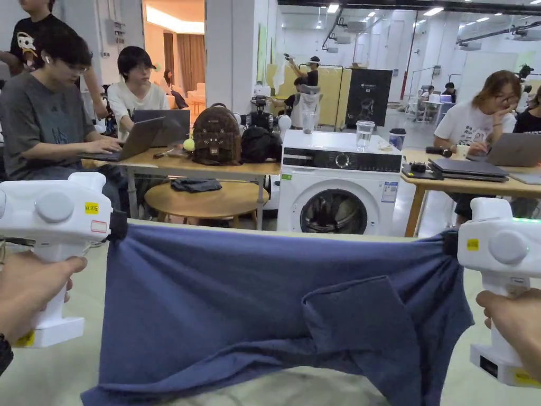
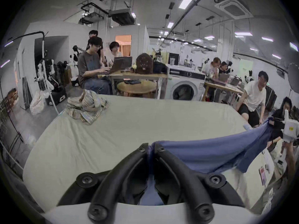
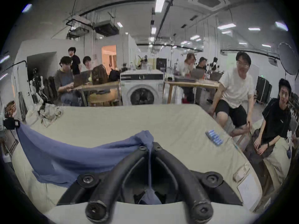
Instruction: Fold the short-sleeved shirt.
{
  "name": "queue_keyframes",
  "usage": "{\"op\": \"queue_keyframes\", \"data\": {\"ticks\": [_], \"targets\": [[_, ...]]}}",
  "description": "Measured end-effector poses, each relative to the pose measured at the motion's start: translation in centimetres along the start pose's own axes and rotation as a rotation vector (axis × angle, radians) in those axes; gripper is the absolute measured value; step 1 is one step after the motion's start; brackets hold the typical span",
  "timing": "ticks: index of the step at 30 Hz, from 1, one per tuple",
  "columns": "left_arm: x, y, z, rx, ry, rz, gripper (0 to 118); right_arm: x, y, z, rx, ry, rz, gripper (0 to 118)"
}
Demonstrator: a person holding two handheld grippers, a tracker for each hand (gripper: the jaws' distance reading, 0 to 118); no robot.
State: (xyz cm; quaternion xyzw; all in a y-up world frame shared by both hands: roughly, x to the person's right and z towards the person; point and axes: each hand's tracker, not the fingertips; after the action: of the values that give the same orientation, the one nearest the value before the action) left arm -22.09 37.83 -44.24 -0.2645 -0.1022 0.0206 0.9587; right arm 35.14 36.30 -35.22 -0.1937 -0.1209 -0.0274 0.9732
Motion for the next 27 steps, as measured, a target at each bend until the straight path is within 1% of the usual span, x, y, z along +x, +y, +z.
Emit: {"op": "queue_keyframes", "data": {"ticks": [4, 6, 14, 20, 27], "targets": [[0.1, 1.9, 0.6, 0.036, 0.026, -0.011, 0, -1.0, 2.2, 0.1, 0.030, -0.003, 0.022, 0], [0.1, 2.7, 0.4, 0.048, 0.038, -0.019, 0, -1.5, 3.0, -0.3, 0.042, -0.007, 0.019, 0], [-0.3, 5.9, -2.1, 0.069, 0.089, -0.044, 0, -3.3, 6.3, -2.8, 0.086, -0.040, 0.062, 0], [-0.4, 10.6, -3.1, 0.120, 0.117, -0.048, 0, -4.4, 10.9, -4.5, 0.143, -0.063, 0.084, 0], [-0.2, 16.4, -2.0, 0.207, 0.144, -0.057, 0, -5.4, 16.5, -5.1, 0.210, -0.071, 0.079, 0]]}}
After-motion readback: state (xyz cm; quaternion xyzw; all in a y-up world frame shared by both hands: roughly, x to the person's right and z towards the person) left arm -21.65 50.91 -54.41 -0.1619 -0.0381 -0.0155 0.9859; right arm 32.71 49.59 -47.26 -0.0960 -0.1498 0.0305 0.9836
